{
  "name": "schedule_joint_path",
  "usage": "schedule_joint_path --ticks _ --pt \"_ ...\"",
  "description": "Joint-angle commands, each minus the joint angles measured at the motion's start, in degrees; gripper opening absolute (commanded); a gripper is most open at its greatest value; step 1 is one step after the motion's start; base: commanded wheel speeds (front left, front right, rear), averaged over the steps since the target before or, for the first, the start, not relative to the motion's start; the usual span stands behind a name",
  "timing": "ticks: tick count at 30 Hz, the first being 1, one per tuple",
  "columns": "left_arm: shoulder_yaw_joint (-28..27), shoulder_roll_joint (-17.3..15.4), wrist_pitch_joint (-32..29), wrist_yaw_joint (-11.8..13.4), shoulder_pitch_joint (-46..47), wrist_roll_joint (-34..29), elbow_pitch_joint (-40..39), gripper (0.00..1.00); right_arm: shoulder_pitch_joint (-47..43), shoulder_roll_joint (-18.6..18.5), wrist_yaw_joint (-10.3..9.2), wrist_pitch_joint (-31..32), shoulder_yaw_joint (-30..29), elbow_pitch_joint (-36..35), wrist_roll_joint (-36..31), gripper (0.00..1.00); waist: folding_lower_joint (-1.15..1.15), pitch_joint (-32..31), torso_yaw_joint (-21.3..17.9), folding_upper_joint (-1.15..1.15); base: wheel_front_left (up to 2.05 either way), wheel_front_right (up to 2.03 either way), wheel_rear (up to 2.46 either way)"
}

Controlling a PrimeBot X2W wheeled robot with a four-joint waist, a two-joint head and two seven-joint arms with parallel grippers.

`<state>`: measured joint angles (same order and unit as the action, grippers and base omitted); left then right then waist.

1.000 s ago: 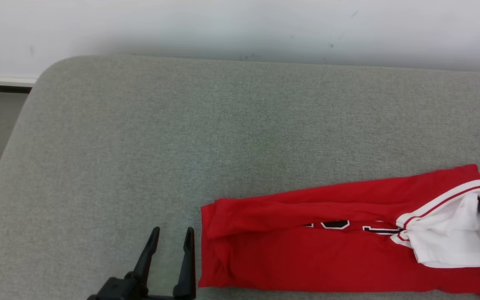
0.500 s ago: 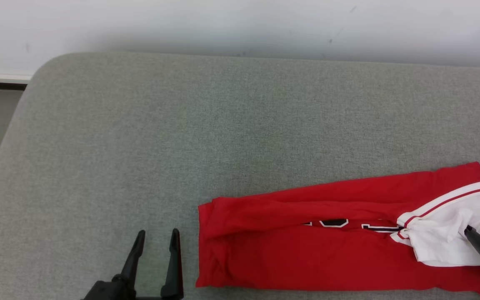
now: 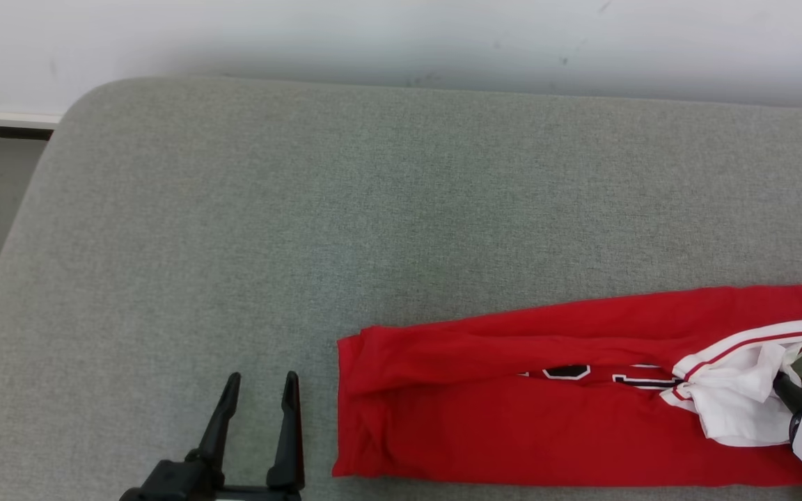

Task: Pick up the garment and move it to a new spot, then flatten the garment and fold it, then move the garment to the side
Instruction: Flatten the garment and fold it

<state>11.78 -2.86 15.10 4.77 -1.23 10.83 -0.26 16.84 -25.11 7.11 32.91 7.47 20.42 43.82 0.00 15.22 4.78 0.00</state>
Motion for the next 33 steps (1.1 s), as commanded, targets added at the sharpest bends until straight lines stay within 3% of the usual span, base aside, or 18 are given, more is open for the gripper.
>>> schedule_joint_path --ticks 1,16,23,28,33 --pt "-0.13 -0.14 0.02 0.17 -0.1 0.43 0.0 1.0 -1.52 2.45 0.66 0.4 2.48 0.82 1.41 0.0 0.0 -0.25 -0.09 0.0 0.0 0.0 0.0" --pt "0.33 -0.14 0.02 0.99 -1.42 2.14 0.27 1.0 -0.39 -8.11 0.36 -6.0 -5.18 -0.75 4.78 0.0 0.0 -2.71 -2.1 0.0 0.0 0.0 0.0" --pt "0.75 -0.14 0.02 1.11 -1.34 3.09 0.52 1.0 -1.31 -12.06 0.36 -6.19 -5.36 -4.88 5.1 0.0 0.0 -3.24 -2.18 0.0 0.0 0.0 0.0" --pt "1.36 -0.14 0.02 1.48 -1.3 4.35 0.74 1.0 -2.71 -12.53 0.36 -3.57 -2.74 -12.66 3.99 0.0 0.0 -3.93 -1.63 0.0 0.0 0.0 0.0" --pt "2.0 -0.14 0.02 2.15 -1.37 5.7 0.92 1.0 -3.55 -9.33 0.37 1.07 2.08 -20.21 3.26 0.0 0.0 -4.94 -0.88 0.0 0.0 0.0 0.0"
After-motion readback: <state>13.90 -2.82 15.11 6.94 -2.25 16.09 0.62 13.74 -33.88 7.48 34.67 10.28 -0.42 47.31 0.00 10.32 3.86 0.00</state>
